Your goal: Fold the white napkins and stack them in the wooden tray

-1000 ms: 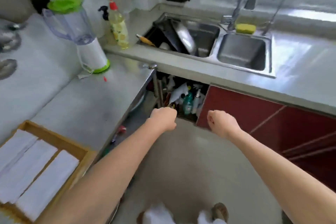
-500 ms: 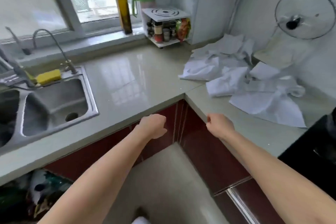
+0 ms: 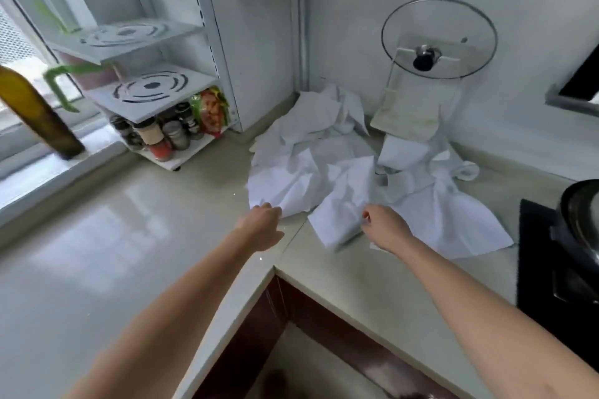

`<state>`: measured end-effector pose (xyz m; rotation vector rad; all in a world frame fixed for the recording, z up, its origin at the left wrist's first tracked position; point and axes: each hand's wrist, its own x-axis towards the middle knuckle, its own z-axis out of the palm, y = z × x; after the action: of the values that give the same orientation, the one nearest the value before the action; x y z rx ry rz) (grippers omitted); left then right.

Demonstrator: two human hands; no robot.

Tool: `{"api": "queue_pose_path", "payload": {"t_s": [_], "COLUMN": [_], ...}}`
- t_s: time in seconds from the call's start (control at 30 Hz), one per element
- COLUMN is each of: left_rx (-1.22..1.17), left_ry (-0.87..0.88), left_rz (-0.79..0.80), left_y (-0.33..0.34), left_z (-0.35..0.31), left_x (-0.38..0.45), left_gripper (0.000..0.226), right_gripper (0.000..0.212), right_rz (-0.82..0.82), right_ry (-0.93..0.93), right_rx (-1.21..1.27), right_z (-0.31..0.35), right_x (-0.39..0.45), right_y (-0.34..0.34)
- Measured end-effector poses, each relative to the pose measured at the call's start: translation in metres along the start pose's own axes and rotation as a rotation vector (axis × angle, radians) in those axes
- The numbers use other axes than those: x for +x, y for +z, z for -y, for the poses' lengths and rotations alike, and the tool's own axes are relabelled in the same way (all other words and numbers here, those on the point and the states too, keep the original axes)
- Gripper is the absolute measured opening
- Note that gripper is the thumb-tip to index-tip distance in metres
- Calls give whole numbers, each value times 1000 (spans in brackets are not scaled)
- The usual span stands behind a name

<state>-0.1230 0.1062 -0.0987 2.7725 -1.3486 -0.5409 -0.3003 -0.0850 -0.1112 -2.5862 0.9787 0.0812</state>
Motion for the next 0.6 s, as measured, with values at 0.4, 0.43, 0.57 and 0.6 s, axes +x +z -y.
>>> {"api": "queue_pose_path", "payload": {"t_s": [0.4,0.43,0.57,0.6], "left_rx": [-150,-168,-287,-342], "left_ry": [-54,-57,-82,-97], "left_rz": [71,76,68,56], "left_y": [-8,-7,-9,-10], "left_z": [39,38,35,35], "left_x": [86,88,88,88], "left_gripper": [56,56,58,58], "right_gripper": [47,46,25,19], "right_rz": [30,37,92,106], "right_ry": [-342,-361,-348,-330], "right_rx": [-177,-177,-67,18], "right_z": [64,66,68,71], "right_x": [155,163,188,193], "right_y": [13,17,31,31]}}
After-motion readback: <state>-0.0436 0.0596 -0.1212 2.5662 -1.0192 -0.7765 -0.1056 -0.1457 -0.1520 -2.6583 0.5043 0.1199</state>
